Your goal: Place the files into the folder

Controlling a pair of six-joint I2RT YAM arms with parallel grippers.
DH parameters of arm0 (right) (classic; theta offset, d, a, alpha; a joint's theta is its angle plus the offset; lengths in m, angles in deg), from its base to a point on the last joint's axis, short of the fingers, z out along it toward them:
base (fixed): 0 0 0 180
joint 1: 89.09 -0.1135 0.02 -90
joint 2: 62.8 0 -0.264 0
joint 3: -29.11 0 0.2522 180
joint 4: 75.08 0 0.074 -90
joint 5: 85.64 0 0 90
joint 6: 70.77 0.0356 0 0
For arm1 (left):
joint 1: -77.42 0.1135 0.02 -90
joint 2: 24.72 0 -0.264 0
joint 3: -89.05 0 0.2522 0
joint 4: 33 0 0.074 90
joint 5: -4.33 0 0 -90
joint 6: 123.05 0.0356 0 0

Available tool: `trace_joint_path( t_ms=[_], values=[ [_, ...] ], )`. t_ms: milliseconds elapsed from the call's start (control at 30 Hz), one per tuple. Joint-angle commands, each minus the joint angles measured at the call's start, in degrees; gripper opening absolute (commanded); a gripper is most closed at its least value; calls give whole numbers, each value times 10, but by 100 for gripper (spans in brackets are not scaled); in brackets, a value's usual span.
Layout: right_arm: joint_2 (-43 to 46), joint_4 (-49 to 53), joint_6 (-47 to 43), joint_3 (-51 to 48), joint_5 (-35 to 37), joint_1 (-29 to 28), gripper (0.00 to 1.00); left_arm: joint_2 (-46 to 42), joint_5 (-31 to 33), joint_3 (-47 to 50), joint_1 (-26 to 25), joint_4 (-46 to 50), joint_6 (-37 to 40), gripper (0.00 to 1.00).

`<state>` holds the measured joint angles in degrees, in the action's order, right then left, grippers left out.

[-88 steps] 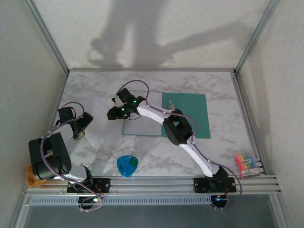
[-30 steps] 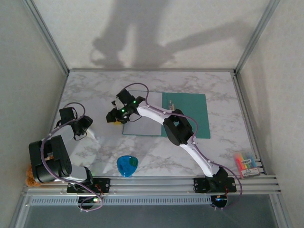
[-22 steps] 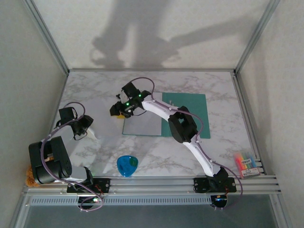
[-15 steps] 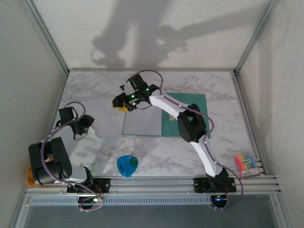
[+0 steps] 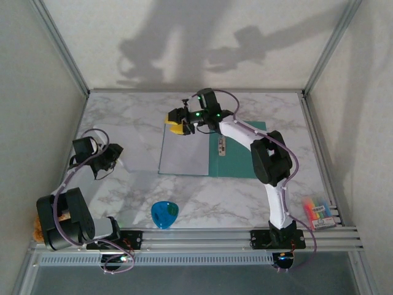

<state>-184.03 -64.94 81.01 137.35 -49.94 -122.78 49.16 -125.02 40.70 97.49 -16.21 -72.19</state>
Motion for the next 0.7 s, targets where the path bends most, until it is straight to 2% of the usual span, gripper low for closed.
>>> trace_joint_path(
  t_ms=[0, 200, 400, 667],
  values=[
    [39, -183, 133, -52, -42, 21, 57, -38, -48, -4, -13, -22, -38, 32],
    [68, -365, 275, -155, -46, 57, 64, -75, -61, -23, -56, -38, -85, 32],
    [70, -561, 438, -246, -32, 82, 68, -86, -43, -59, -131, -64, -132, 31],
    [89, -669, 509, -339, -14, 97, 70, -77, -11, -118, -222, -93, -175, 29]
  ],
)
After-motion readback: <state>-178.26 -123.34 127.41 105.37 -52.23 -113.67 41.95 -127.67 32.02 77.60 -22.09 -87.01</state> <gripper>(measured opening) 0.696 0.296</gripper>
